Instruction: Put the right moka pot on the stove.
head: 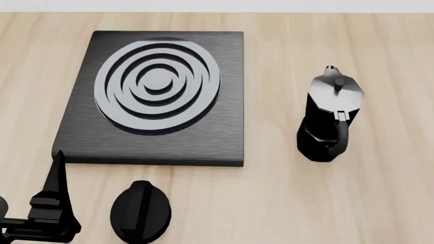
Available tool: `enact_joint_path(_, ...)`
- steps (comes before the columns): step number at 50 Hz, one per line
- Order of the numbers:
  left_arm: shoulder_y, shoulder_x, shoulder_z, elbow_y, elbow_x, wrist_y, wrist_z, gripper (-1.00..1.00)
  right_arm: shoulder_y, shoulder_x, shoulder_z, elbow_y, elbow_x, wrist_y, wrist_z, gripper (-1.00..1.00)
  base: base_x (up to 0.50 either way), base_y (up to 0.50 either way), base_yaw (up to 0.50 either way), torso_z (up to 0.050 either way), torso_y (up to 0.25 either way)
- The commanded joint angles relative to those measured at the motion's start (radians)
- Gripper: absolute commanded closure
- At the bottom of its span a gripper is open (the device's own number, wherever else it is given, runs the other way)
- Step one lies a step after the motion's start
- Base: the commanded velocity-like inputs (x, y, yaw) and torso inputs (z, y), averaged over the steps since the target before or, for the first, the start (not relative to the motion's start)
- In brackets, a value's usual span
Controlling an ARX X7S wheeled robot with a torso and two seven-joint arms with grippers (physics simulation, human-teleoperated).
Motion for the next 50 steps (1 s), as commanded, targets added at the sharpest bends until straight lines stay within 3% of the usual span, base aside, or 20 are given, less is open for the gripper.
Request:
enact_joint_path(1, 0.001, -0.002, 0.003, 0.0, 0.0, 0.004, -0.002, -1.0, -0.106, -0.049, 0.162, -0.156, 0.037, 0.027, -0.019, 1.0, 0.0, 0.0, 0.0, 0.0, 0.0)
enact_joint_path(25, 0.0, -0.008, 0.003, 0.004, -0.006, 0.009, -0.006, -1.0, -0.085, -0.006, 0.17, -0.305, 0.237, 0.06, 0.095, 1.0, 0.0, 0.0, 0.0, 0.0, 0.0)
enact_joint_path(50, 0.001, -0.012, 0.006, -0.002, -0.007, 0.018, -0.009, -1.0, 0.108, 0.048, -0.178, -0.325, 0.217, 0.009, 0.173, 1.0, 0.0, 0.0, 0.0, 0.001, 0.001)
